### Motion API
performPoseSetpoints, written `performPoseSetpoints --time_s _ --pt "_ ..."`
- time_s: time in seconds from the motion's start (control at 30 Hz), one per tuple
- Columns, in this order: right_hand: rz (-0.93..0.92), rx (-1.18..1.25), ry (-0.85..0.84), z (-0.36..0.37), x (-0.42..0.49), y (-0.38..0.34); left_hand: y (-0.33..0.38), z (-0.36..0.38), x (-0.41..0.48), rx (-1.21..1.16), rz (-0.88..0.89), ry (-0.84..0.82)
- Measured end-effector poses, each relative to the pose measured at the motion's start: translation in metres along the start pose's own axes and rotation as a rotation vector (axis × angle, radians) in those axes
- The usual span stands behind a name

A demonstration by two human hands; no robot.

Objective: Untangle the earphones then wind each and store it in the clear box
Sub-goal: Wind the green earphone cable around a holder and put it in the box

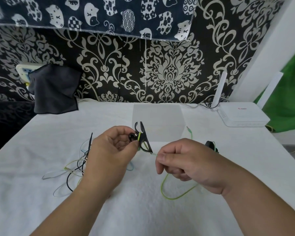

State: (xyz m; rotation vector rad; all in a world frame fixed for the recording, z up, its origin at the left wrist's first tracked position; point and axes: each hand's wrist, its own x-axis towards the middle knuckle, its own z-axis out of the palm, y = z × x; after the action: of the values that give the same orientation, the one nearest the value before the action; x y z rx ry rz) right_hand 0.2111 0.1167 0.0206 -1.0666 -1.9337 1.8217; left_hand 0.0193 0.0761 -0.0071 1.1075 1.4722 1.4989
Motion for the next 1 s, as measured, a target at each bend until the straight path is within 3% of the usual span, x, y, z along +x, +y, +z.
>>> performPoseSetpoints --time_s 0.2,0.3,0.47,0.57,0.67,0.8,1.0 --pt "-0.063 0.03 0.006 -0.003 -0.004 -0.005 0.004 0.003 -0.008 0.376 0.183 -0.059" --pt "-0.128 0.037 0.092 -0.003 -0.003 -0.007 0.007 0.007 -0.013 0.466 0.236 -0.143" --pt "-0.209 -0.199 0.492 -0.012 -0.002 -0.006 0.009 0.005 -0.015 0.405 0.187 -0.309" --pt "-0.216 -0.265 0.598 -0.012 0.001 -0.004 0.01 0.002 -0.015 0.211 0.098 -0.436" --pt "-0.185 -0.203 0.599 -0.01 0.004 0.0 0.009 0.0 -0.013 -0.029 0.02 -0.479" --pt "-0.023 -0.229 0.48 -0.007 0.008 0.008 0.008 0.001 -0.009 -0.31 -0.034 -0.354" --pt "0.07 -0.258 0.081 0.012 0.009 0.005 0.002 0.001 -0.003 -0.179 -0.037 -0.076"
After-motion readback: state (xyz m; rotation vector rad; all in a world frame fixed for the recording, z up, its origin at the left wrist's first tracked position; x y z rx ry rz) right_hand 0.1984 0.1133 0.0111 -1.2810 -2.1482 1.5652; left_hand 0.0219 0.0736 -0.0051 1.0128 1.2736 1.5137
